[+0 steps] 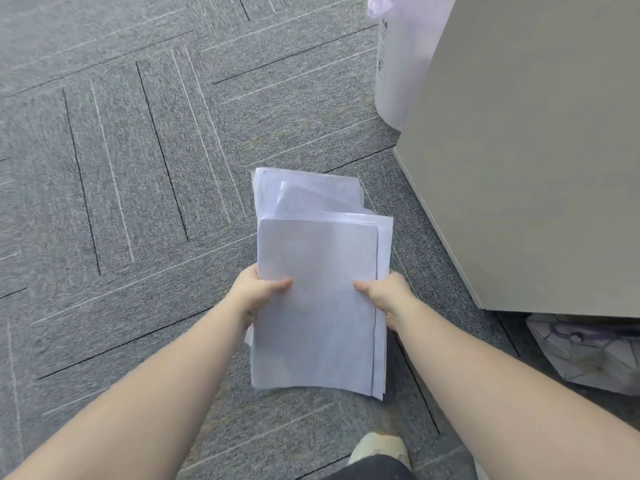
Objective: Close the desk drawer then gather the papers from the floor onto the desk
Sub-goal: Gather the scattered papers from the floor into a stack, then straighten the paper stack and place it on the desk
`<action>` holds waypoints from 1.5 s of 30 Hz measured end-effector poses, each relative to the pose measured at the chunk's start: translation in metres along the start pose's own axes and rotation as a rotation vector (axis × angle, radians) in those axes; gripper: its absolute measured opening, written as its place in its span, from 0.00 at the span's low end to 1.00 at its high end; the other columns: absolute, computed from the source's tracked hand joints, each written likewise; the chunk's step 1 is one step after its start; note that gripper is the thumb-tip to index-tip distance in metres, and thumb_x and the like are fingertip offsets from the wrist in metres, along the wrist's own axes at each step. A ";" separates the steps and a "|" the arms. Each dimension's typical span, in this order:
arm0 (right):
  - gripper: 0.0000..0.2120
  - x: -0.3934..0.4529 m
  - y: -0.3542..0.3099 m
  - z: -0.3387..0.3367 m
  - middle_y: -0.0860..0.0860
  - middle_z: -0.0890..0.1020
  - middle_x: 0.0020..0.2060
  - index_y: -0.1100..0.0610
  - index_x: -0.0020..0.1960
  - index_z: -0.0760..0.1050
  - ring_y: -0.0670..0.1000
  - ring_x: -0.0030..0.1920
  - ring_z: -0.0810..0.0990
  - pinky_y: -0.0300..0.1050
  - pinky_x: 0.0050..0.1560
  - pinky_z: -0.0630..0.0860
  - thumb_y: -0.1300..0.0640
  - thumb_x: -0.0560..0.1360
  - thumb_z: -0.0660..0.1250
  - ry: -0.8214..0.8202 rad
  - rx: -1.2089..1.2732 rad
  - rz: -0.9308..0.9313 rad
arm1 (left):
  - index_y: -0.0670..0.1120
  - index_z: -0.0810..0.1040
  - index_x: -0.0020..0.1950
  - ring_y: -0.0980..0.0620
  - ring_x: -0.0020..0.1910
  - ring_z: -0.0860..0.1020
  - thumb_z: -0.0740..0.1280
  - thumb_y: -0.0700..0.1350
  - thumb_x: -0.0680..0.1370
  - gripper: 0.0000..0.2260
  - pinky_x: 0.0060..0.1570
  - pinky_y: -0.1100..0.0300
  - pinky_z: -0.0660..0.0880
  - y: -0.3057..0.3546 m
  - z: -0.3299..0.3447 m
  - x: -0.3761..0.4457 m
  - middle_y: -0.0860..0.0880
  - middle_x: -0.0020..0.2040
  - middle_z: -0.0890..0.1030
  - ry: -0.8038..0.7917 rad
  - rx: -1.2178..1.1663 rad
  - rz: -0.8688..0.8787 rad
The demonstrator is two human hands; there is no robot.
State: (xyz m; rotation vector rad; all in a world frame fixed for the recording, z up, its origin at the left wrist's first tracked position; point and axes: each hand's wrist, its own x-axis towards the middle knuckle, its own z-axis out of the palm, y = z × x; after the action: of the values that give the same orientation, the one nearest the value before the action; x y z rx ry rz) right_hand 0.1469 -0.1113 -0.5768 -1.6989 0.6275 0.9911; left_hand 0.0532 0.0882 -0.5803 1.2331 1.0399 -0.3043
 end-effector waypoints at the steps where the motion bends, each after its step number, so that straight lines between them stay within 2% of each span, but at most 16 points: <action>1: 0.20 -0.004 -0.008 -0.002 0.61 0.82 0.55 0.67 0.61 0.75 0.63 0.55 0.82 0.61 0.59 0.77 0.69 0.69 0.71 0.009 0.023 -0.030 | 0.41 0.80 0.50 0.53 0.31 0.84 0.71 0.30 0.69 0.12 0.37 0.56 0.83 0.011 -0.001 -0.002 0.45 0.41 0.86 -0.011 -0.001 0.020; 3: 0.21 -0.014 -0.028 -0.008 0.57 0.81 0.53 0.66 0.62 0.75 0.60 0.54 0.81 0.54 0.58 0.77 0.68 0.69 0.72 -0.007 0.071 -0.083 | 0.43 0.81 0.46 0.53 0.34 0.84 0.73 0.31 0.66 0.13 0.39 0.59 0.83 0.039 -0.005 -0.013 0.50 0.35 0.87 -0.047 0.006 0.072; 9: 0.28 -0.068 -0.116 -0.012 0.52 0.82 0.52 0.57 0.63 0.73 0.50 0.51 0.81 0.49 0.61 0.74 0.71 0.65 0.74 -0.211 0.146 -0.336 | 0.44 0.83 0.46 0.49 0.41 0.84 0.78 0.41 0.53 0.22 0.47 0.53 0.81 0.155 -0.027 -0.065 0.49 0.41 0.87 -0.149 0.113 0.243; 12: 0.29 -0.103 -0.167 -0.013 0.53 0.83 0.52 0.59 0.64 0.73 0.42 0.42 0.84 0.35 0.48 0.80 0.74 0.65 0.73 -0.322 0.161 -0.469 | 0.43 0.83 0.47 0.50 0.41 0.85 0.78 0.41 0.52 0.23 0.45 0.55 0.83 0.219 -0.036 -0.100 0.48 0.41 0.87 -0.171 0.132 0.338; 13: 0.30 -0.116 -0.183 -0.013 0.54 0.83 0.53 0.60 0.65 0.73 0.42 0.43 0.85 0.34 0.45 0.80 0.74 0.65 0.73 -0.349 0.152 -0.502 | 0.42 0.83 0.47 0.50 0.41 0.85 0.78 0.41 0.52 0.23 0.43 0.56 0.83 0.240 -0.039 -0.114 0.48 0.41 0.87 -0.179 0.141 0.367; 16: 0.37 -0.156 -0.230 -0.017 0.54 0.83 0.59 0.57 0.67 0.73 0.51 0.57 0.82 0.44 0.56 0.79 0.65 0.59 0.78 -0.363 0.085 -0.585 | 0.41 0.83 0.49 0.50 0.41 0.85 0.77 0.37 0.57 0.20 0.40 0.59 0.82 0.295 -0.044 -0.155 0.48 0.42 0.87 -0.196 0.171 0.459; 21: 0.25 -0.232 -0.297 -0.040 0.51 0.84 0.55 0.56 0.63 0.76 0.48 0.55 0.81 0.33 0.46 0.75 0.66 0.68 0.74 -0.358 -0.001 -0.701 | 0.45 0.84 0.46 0.51 0.41 0.85 0.74 0.35 0.61 0.15 0.40 0.60 0.82 0.368 -0.050 -0.229 0.49 0.42 0.87 -0.222 0.201 0.647; 24: 0.21 -0.283 -0.330 -0.052 0.52 0.83 0.54 0.57 0.60 0.77 0.45 0.49 0.82 0.29 0.41 0.76 0.66 0.68 0.74 -0.330 0.048 -0.787 | 0.44 0.84 0.49 0.50 0.43 0.85 0.76 0.37 0.59 0.19 0.40 0.59 0.81 0.404 -0.052 -0.280 0.48 0.44 0.86 -0.223 0.195 0.750; 27: 0.26 -0.338 -0.361 -0.062 0.56 0.84 0.56 0.61 0.59 0.79 0.54 0.54 0.83 0.45 0.55 0.80 0.58 0.61 0.79 -0.276 0.064 -0.865 | 0.43 0.84 0.49 0.47 0.44 0.84 0.78 0.38 0.56 0.22 0.43 0.57 0.82 0.437 -0.056 -0.329 0.45 0.46 0.86 -0.221 0.147 0.850; 29: 0.25 -0.376 -0.381 -0.071 0.59 0.84 0.55 0.62 0.54 0.82 0.57 0.54 0.83 0.58 0.63 0.76 0.56 0.58 0.80 -0.229 0.099 -0.895 | 0.42 0.84 0.48 0.47 0.43 0.84 0.81 0.39 0.52 0.25 0.44 0.56 0.82 0.455 -0.057 -0.362 0.44 0.46 0.86 -0.231 0.102 0.903; 32: 0.10 -0.436 -0.406 -0.090 0.58 0.85 0.52 0.57 0.46 0.82 0.57 0.51 0.82 0.57 0.64 0.75 0.63 0.66 0.76 -0.215 0.101 -0.993 | 0.40 0.83 0.50 0.48 0.42 0.84 0.84 0.47 0.45 0.35 0.45 0.55 0.83 0.478 -0.052 -0.413 0.45 0.44 0.86 -0.238 0.053 0.992; 36: 0.09 -0.508 -0.426 -0.124 0.60 0.84 0.51 0.60 0.47 0.82 0.55 0.48 0.81 0.56 0.62 0.77 0.67 0.67 0.74 -0.198 0.135 -1.113 | 0.38 0.83 0.52 0.41 0.50 0.84 0.82 0.41 0.54 0.28 0.54 0.47 0.80 0.501 -0.034 -0.480 0.41 0.51 0.85 -0.261 0.050 1.069; 39: 0.08 -0.554 -0.434 -0.157 0.58 0.84 0.49 0.58 0.45 0.82 0.56 0.46 0.83 0.51 0.57 0.79 0.67 0.67 0.74 -0.178 0.128 -1.173 | 0.42 0.86 0.45 0.46 0.44 0.85 0.84 0.45 0.47 0.27 0.49 0.51 0.82 0.515 -0.012 -0.521 0.44 0.45 0.87 -0.303 0.038 1.130; 41: 0.10 -0.579 -0.437 -0.181 0.59 0.84 0.51 0.60 0.47 0.82 0.57 0.49 0.83 0.54 0.60 0.78 0.66 0.66 0.75 -0.145 0.139 -1.207 | 0.42 0.86 0.43 0.47 0.42 0.85 0.84 0.45 0.45 0.27 0.44 0.52 0.83 0.523 0.005 -0.544 0.45 0.43 0.87 -0.341 0.034 1.159; 43: 0.12 -0.600 -0.438 -0.206 0.59 0.84 0.52 0.62 0.49 0.82 0.58 0.50 0.83 0.57 0.61 0.77 0.65 0.66 0.76 -0.105 0.144 -1.247 | 0.42 0.86 0.43 0.47 0.42 0.86 0.83 0.42 0.47 0.25 0.41 0.54 0.83 0.529 0.025 -0.562 0.45 0.43 0.87 -0.367 0.032 1.183; 45: 0.09 -0.617 -0.435 -0.233 0.59 0.84 0.51 0.60 0.46 0.82 0.57 0.50 0.82 0.57 0.62 0.77 0.66 0.66 0.75 -0.062 0.172 -1.276 | 0.41 0.85 0.45 0.46 0.45 0.85 0.80 0.35 0.54 0.20 0.46 0.53 0.83 0.534 0.049 -0.579 0.44 0.45 0.87 -0.388 0.032 1.225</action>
State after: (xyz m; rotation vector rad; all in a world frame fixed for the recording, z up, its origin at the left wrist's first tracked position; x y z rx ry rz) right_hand 0.2413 -0.2166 0.2001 -1.4740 -0.4274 0.0533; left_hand 0.1392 0.0495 0.2032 1.5382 -0.1521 0.3891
